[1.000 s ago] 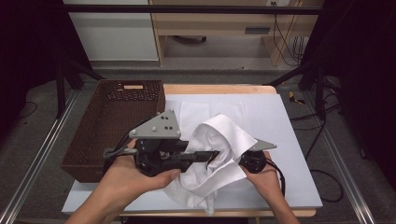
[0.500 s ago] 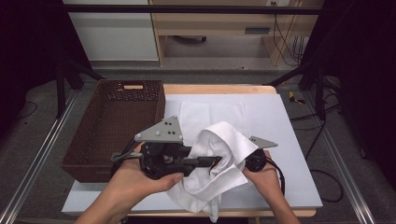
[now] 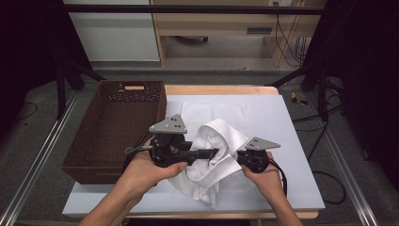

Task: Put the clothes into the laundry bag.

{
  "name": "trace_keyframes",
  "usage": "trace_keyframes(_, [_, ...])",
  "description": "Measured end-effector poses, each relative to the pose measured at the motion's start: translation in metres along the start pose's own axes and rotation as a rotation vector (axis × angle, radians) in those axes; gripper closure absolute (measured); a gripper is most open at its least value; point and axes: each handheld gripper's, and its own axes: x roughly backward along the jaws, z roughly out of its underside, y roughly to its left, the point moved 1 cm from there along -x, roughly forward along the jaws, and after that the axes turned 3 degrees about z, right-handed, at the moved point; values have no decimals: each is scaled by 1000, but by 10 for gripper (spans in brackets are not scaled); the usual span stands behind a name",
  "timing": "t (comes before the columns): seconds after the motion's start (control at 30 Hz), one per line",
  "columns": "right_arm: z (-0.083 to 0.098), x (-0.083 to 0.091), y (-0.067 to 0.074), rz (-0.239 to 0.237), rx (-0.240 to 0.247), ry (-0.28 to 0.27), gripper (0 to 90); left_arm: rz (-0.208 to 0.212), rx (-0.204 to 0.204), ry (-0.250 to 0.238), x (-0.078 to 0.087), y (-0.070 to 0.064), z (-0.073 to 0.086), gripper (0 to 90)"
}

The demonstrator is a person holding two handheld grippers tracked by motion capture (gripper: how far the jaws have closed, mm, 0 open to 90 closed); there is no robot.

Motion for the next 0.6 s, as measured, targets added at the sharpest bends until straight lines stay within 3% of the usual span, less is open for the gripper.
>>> trace_keyframes(0.37, [-5, 6, -2, -8, -25, -14, 894, -34, -26, 13, -7, 7, 4, 789])
trace_keyframes(0.6, [-12, 7, -5, -22, -37, 1, 894, -32, -29, 8, -11, 13, 8, 789])
